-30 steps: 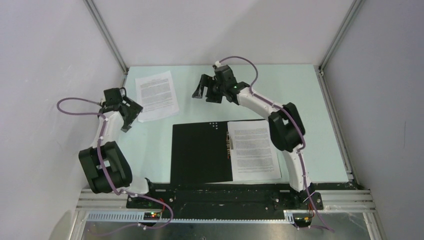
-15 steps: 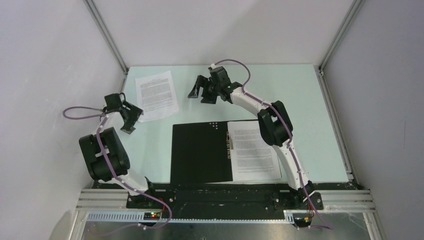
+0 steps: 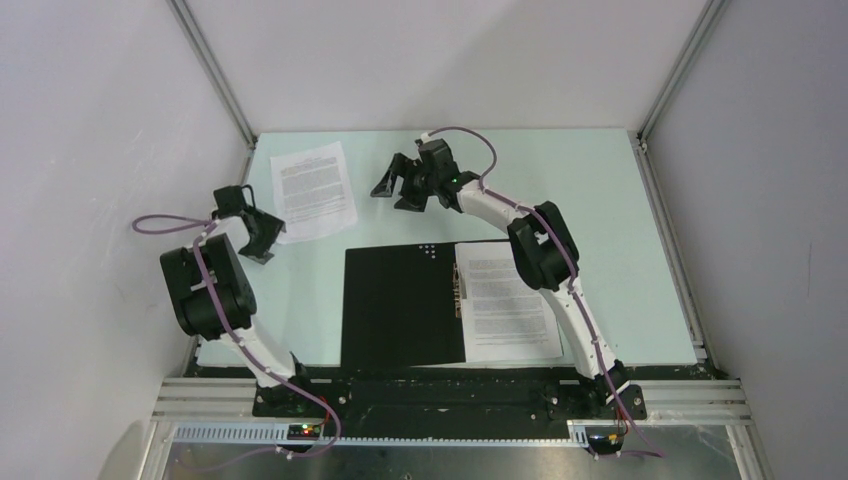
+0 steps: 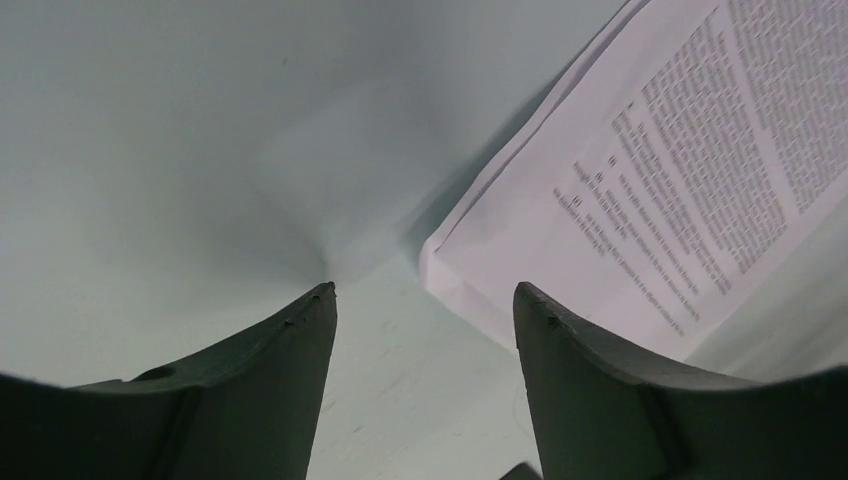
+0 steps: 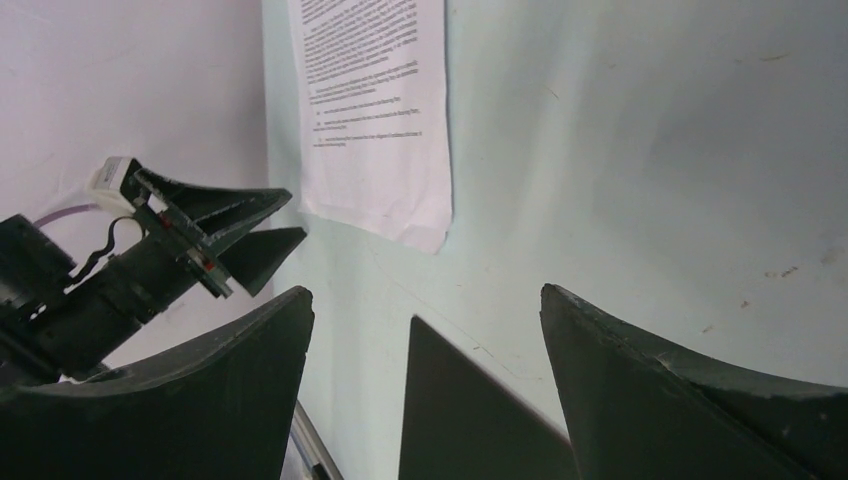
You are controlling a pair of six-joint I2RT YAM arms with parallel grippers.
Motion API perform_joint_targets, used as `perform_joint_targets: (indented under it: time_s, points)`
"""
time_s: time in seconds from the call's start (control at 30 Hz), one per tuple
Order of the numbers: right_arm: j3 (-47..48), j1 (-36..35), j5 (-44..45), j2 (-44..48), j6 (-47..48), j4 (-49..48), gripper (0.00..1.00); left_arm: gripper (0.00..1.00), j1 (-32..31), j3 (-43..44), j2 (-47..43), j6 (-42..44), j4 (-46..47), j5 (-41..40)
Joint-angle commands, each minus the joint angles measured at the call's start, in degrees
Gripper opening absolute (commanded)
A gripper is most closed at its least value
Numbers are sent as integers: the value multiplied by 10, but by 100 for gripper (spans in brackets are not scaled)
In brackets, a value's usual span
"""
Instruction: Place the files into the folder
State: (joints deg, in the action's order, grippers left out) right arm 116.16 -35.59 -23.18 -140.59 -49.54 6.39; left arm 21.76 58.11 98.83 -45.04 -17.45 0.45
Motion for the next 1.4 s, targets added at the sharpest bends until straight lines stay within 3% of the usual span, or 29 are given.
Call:
perform_joint_targets:
  time_s: [0.0,0.77,0.8,0.83,0.87,1.0,1.07,1.13,1.37]
  points:
    - [-5,7,-20,-7,-13,-49,88,69,6,47,25,-17,25,-19]
    - [-18,18,-34,-10,-30,-78,88,44,-1,24,39,-103,25,-2]
    - [-18,19,-34,-9,-29,-77,88,43,-2,23,-90,-104,25,-6]
    - [-19,19,-33,-9,-28,-76,88,41,-2,24,8,-107,25,-9]
    - [-19,19,-33,-8,-28,-75,88,40,-2,23,33,-110,25,-9]
    - [-18,19,-33,-9,-26,-72,88,30,-2,26,46,-120,24,-9]
    - [-18,18,-33,-9,-25,-71,88,21,-2,29,52,-128,24,7]
    - [-17,18,-33,-10,-24,-68,88,5,-3,34,55,-139,24,26]
    - [-3,13,-32,-19,-26,-47,88,0,-16,42,45,-185,23,95]
